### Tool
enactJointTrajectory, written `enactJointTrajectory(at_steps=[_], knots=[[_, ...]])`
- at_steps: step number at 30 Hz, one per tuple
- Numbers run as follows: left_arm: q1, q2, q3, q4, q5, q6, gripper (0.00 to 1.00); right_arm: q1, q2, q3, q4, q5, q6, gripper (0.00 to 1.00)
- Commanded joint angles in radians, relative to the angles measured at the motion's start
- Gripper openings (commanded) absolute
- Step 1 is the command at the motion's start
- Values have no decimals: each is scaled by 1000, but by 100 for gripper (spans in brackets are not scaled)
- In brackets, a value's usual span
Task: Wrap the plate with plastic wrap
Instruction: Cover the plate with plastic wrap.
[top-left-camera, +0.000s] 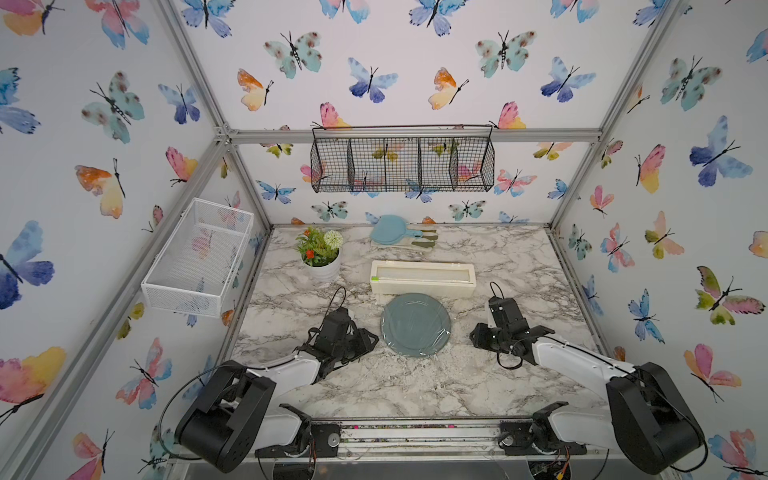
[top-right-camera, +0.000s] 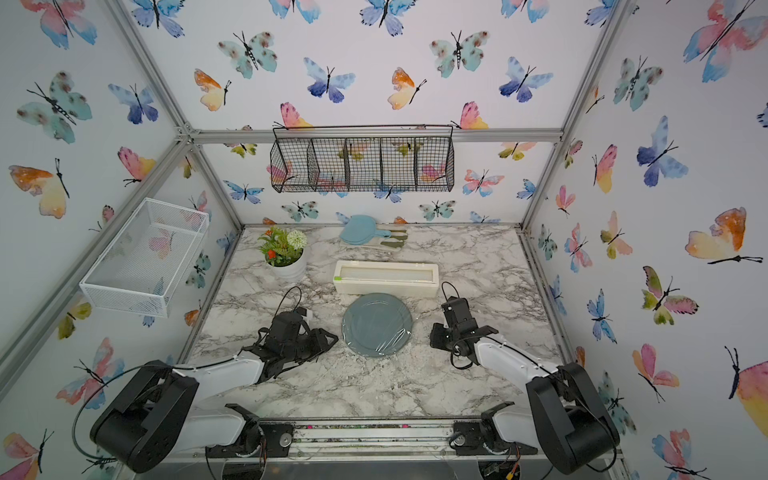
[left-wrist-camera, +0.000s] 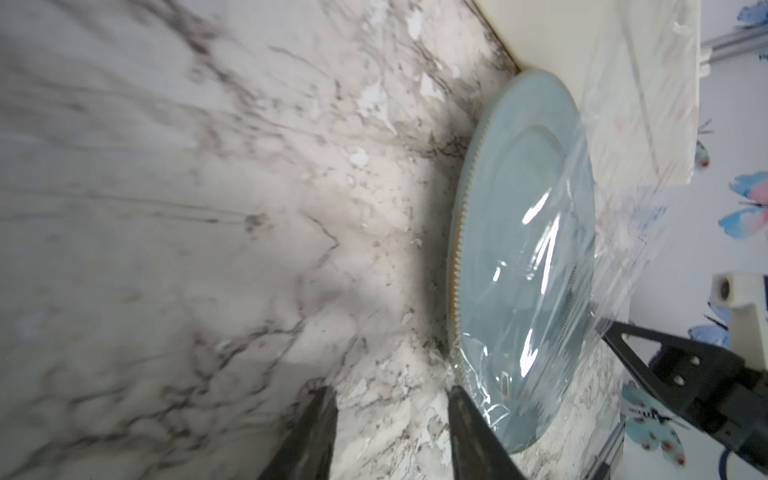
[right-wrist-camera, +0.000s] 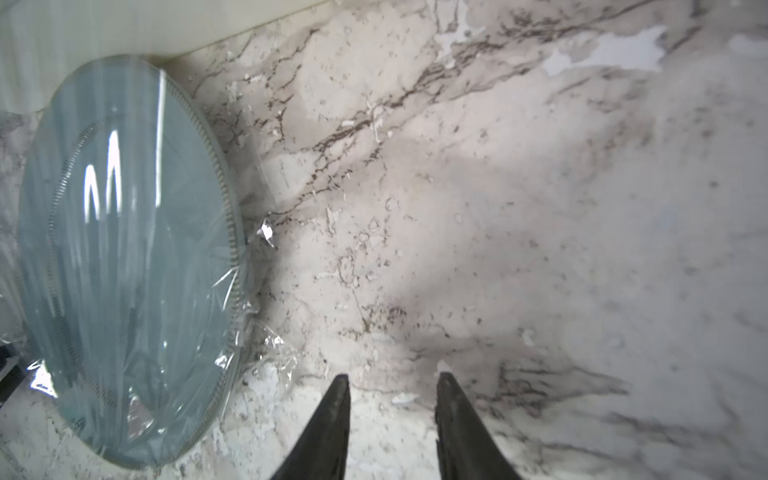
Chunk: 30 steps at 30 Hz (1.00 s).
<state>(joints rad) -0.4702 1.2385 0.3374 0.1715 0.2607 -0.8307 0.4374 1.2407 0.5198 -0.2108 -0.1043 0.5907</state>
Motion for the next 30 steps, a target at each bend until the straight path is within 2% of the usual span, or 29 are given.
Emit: enactJointTrajectory(at_steps=[1,4,7,13,18,25,28,30], knots=[[6,-121,47,-259,-96,66,53,-3,-61,15,-71,-49,22,41],[-2,-180,64,-210,8,112,67,-3,-93,-21,81,-225,102,53],[-5,-132,80,-176,66,113,71,-2,-70,-80,264,-330,213,56],[-16,21,78,-25,152,84,72,-2,45,-90,383,-351,265,56],[-19,60,85,41,171,61,73,3,103,-118,501,-368,321,54],[-19,143,96,92,177,59,74,28,257,-115,663,-411,371,45],[-19,182,101,117,183,55,72,40,295,-114,721,-410,393,41],[-20,206,104,138,186,51,66,44,320,-112,756,-411,406,39]])
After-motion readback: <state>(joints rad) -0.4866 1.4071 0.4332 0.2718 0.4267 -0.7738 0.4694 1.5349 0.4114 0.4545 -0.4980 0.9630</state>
